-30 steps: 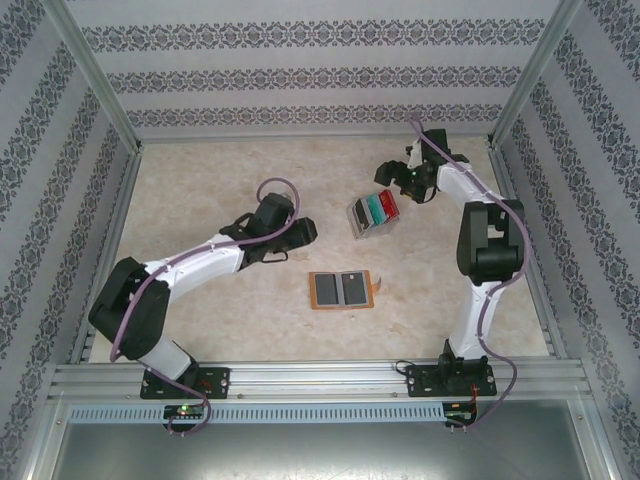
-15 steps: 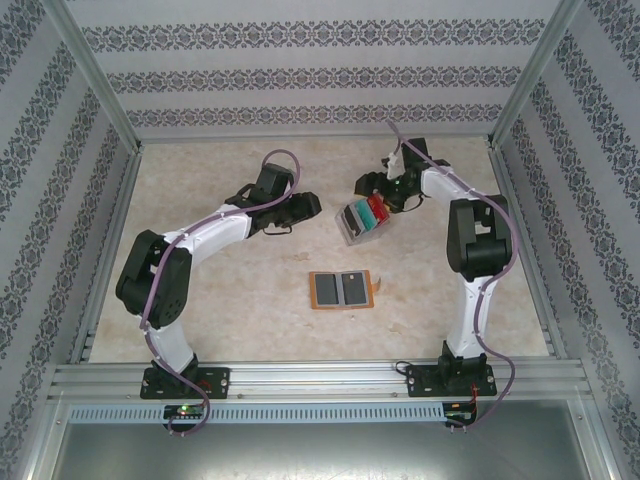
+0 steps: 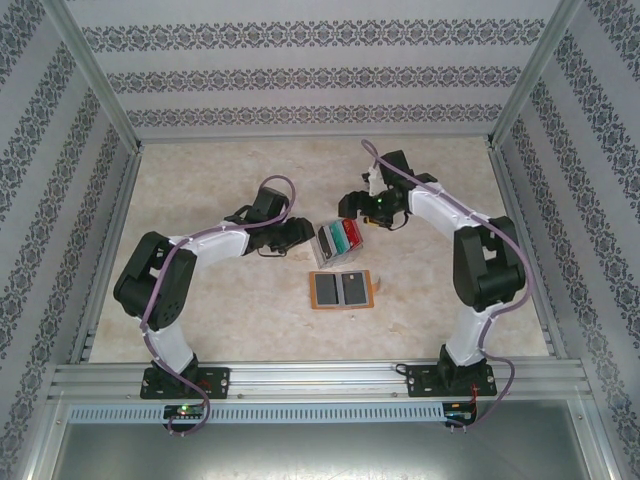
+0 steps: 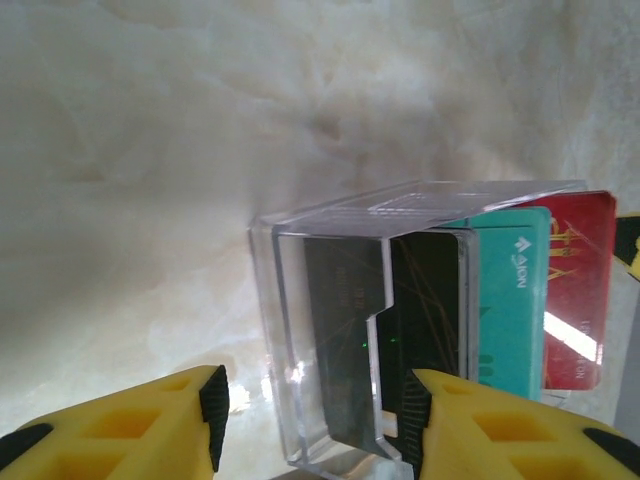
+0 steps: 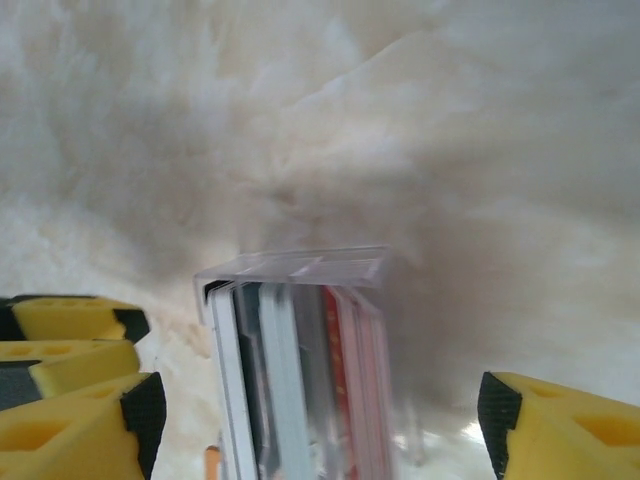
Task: Put the credit cards into the card holder
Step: Move the storage box to the center of the table, then pick up the credit card from the storage box.
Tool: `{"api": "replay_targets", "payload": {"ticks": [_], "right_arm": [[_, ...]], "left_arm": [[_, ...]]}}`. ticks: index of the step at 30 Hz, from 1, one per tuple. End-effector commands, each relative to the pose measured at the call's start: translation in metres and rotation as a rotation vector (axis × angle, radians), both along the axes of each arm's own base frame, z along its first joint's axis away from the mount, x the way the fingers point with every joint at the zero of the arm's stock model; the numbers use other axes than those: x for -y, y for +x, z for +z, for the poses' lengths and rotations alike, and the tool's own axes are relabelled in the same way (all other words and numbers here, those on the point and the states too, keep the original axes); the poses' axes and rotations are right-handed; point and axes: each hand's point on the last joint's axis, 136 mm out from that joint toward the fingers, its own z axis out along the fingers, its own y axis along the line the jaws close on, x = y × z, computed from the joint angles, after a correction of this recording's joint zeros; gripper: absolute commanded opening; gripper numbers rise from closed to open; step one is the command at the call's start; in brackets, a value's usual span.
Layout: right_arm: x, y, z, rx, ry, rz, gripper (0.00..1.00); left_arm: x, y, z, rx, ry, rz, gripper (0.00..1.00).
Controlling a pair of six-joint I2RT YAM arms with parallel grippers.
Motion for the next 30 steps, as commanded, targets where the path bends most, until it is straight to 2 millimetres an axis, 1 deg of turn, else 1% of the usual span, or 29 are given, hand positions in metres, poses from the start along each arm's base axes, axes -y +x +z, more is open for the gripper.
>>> {"api": "replay_targets", "payload": {"ticks": [1, 3, 6, 7, 8, 10, 11, 14, 16, 20, 23, 25, 28, 30], "right_arm": [[0.025, 0.001, 0.018, 0.086, -0.126, -0.074, 0.78], [0.023, 0.000, 0.030, 0.130, -0.148, -0.069, 0.73], [0.007, -0.008, 0.040, 0.182, -0.174, -0.007, 0.60], [0.002, -0.010, 0.041, 0.195, -0.192, 0.014, 0.55], [-0.001, -0.013, 0.041, 0.207, -0.225, 0.027, 0.54], [-0.009, -0.017, 0.038, 0.226, -0.264, 0.058, 0.45], [-0.013, -0.020, 0.036, 0.226, -0.272, 0.070, 0.43], [-0.022, -0.024, 0.029, 0.212, -0.282, 0.094, 0.40], [-0.026, -0.027, 0.024, 0.204, -0.301, 0.110, 0.42], [-0.032, -0.031, 0.015, 0.188, -0.341, 0.139, 0.43], [-0.032, -0.033, 0.010, 0.180, -0.377, 0.150, 0.42], [-0.031, -0.034, 0.007, 0.177, -0.397, 0.148, 0.41], [-0.031, -0.034, 0.005, 0.172, -0.412, 0.143, 0.41], [-0.030, -0.034, 0.004, 0.171, -0.421, 0.144, 0.41]], "left_arm": [[0.006, 0.013, 0.005, -0.003, -0.041, 0.022, 0.50], [0.009, 0.014, 0.000, -0.016, -0.053, 0.023, 0.47], [0.017, 0.014, -0.006, -0.038, -0.078, 0.017, 0.46], [0.018, 0.014, -0.008, -0.043, -0.078, 0.016, 0.47], [0.020, 0.014, -0.009, -0.043, -0.079, 0.014, 0.46], [0.024, 0.015, -0.013, -0.054, -0.087, 0.013, 0.47], [0.026, 0.016, -0.013, -0.052, -0.097, 0.013, 0.47], [0.029, 0.016, -0.016, -0.058, -0.098, 0.009, 0.47], [0.028, 0.015, -0.018, -0.067, -0.094, 0.008, 0.47], [0.026, 0.014, -0.016, -0.052, -0.099, 0.023, 0.50], [0.028, 0.013, -0.006, -0.023, -0.109, 0.015, 0.54], [0.027, 0.013, -0.002, -0.008, -0.111, 0.012, 0.54], [0.027, 0.011, -0.009, -0.027, -0.099, 0.009, 0.54], [0.030, 0.011, -0.015, -0.048, -0.110, 0.003, 0.53]]}}
